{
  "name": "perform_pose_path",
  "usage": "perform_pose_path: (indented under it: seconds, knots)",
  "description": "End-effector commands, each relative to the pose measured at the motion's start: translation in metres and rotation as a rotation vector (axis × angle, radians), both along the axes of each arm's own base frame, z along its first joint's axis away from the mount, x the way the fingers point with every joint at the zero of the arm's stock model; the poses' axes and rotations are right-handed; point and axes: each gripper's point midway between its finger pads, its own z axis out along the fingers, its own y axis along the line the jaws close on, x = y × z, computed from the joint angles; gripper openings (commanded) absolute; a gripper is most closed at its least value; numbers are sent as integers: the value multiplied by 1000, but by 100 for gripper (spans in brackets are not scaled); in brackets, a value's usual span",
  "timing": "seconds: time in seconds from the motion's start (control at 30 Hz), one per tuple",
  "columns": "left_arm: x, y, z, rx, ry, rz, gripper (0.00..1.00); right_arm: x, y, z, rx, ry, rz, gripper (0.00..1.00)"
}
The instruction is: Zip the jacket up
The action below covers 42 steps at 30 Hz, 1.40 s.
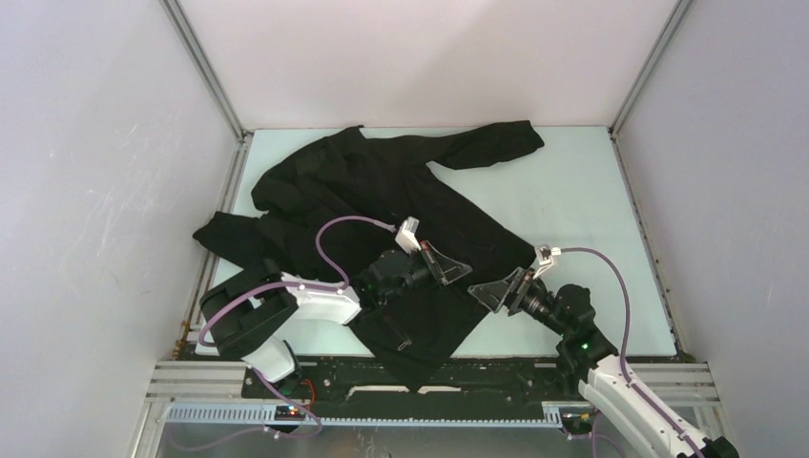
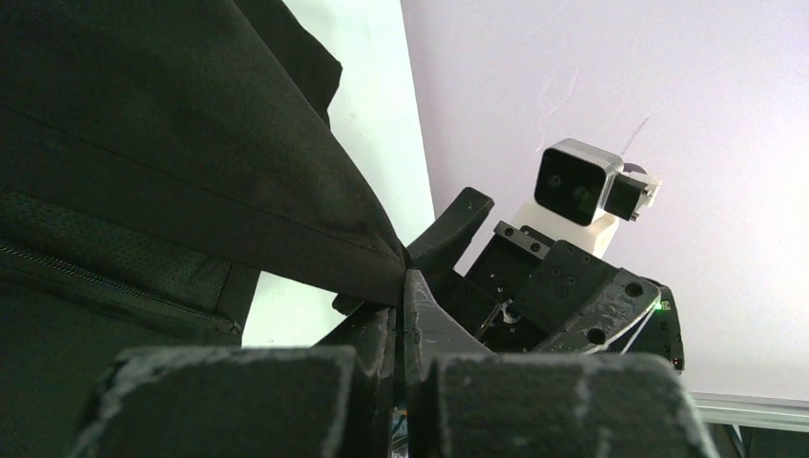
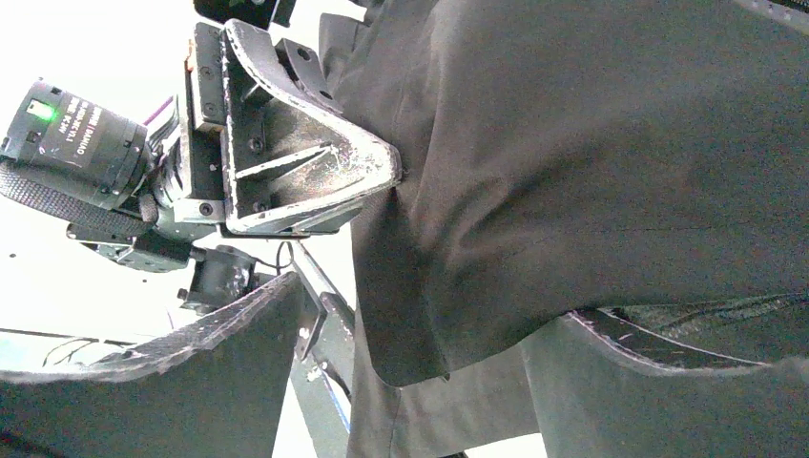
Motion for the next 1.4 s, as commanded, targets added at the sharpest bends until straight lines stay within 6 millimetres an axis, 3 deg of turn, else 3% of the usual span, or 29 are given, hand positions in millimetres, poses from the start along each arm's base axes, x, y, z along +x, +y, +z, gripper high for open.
perform_pose_path:
  seconds: [0.0,0.1,0.23,0.37,0.73,1.07,1.37]
  knots:
    - [-5,-3,22,-26,-65,-21,0,-8,-5,-34,-51,46,14,80]
    - [-6,-2,21,-13,-65,-22,0,-5,-7,-34,-52,49,0,76]
    - [-6,-1,21,5,-70,-24,0,-10,-4,-33,-69,28,42,83]
    - [-5,-3,23,9,-72,-25,0,-10,-6,-39,-119,43,49,83]
    - [-4,-6,22,14,-68,-27,0,-5,-10,-49,-183,61,25,73]
    - [-4,-5,23,8,-66,-26,0,-3,-9,-28,-49,26,-12,65]
    - [-6,-6,27,-8,-66,-34,0,-4,-7,-32,-8,58,-3,63]
